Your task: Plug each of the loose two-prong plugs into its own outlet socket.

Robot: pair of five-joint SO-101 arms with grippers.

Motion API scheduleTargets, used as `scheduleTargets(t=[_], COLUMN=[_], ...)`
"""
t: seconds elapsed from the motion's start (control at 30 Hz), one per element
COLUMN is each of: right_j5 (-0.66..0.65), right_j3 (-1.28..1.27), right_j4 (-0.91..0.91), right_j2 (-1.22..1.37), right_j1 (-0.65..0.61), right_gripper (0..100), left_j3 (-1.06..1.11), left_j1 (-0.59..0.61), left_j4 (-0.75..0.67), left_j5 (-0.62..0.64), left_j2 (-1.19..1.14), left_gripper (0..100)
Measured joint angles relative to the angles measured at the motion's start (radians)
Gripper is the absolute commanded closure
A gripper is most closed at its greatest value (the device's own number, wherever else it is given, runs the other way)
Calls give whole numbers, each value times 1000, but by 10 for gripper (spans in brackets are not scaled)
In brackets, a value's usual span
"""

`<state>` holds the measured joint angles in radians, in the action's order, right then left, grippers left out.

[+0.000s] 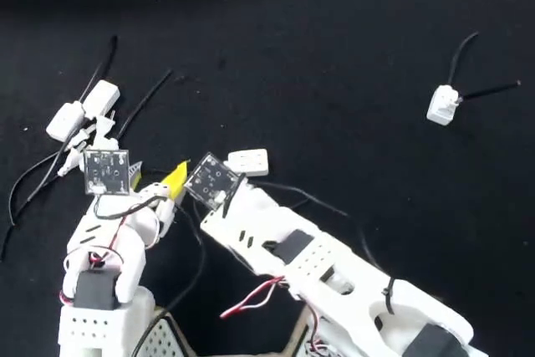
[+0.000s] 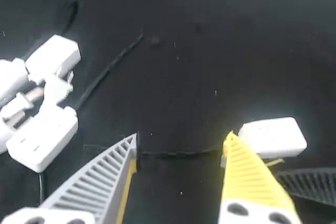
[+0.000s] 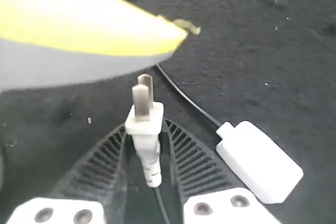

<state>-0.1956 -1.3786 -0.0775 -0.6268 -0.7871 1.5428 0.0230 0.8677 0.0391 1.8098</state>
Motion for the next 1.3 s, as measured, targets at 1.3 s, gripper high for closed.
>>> scheduleTargets(t=[1.3], right_j5=[-2], right_j3=[-137], right_j4=[-313], right_j2=[-658], right_j1=[-17], right_gripper=[988], left_j3=[43], left_j1=[-77], left_j4=[-5], left_j5=[-97], left_j2=[14], left_gripper=[746])
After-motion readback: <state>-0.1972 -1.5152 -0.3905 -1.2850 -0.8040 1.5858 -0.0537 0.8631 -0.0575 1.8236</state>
